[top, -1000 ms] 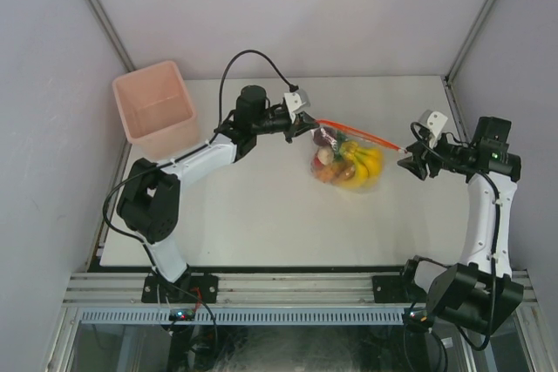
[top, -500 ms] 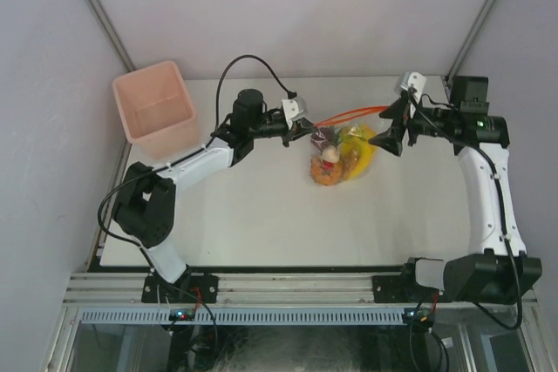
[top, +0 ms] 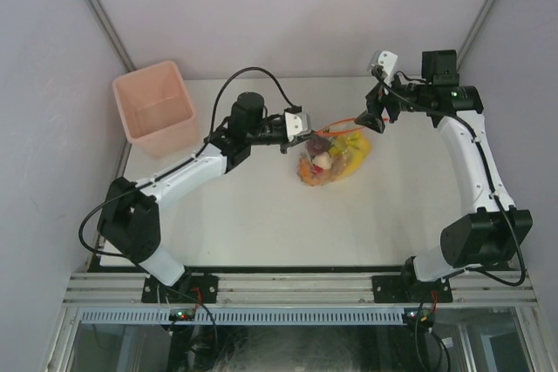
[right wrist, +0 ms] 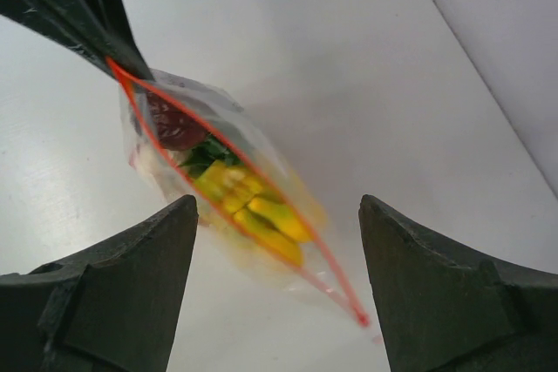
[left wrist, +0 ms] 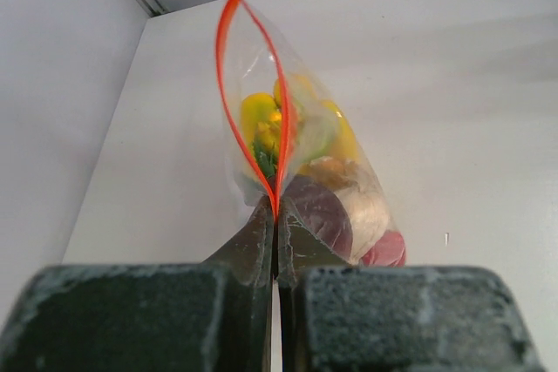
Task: Open the zip-top bag and remove the fake food
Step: Unzip the zipper food storage bag at the center of the board.
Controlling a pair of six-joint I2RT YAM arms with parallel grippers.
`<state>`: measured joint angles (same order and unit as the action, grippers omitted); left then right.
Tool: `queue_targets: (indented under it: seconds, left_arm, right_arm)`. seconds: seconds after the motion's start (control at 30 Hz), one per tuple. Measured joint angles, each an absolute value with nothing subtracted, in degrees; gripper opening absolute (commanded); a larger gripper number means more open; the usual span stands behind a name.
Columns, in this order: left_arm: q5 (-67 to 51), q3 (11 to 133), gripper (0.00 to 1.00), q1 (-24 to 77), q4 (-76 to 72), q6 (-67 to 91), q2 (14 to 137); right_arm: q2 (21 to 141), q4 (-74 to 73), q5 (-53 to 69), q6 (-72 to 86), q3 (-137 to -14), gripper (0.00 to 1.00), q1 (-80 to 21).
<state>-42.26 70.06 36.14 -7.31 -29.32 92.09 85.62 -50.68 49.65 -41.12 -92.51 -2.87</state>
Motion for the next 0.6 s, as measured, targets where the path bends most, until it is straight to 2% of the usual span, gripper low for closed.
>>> queue_targets:
  seconds: [0.23, 0.6]
  left_arm:
    - [-40.7, 70.1, 0.00, 37.8, -2.1, -35.7, 88.5]
    - [-40.6, 70.1, 0.00, 37.8, 0.0, -37.7, 88.3]
  right_arm:
    - [84.5, -50.9, 49.9, -43.8, -92.8, 0.73, -3.4]
    - [80.9, -50.7, 49.9, -46.2, -83.2, 0.73, -8.7]
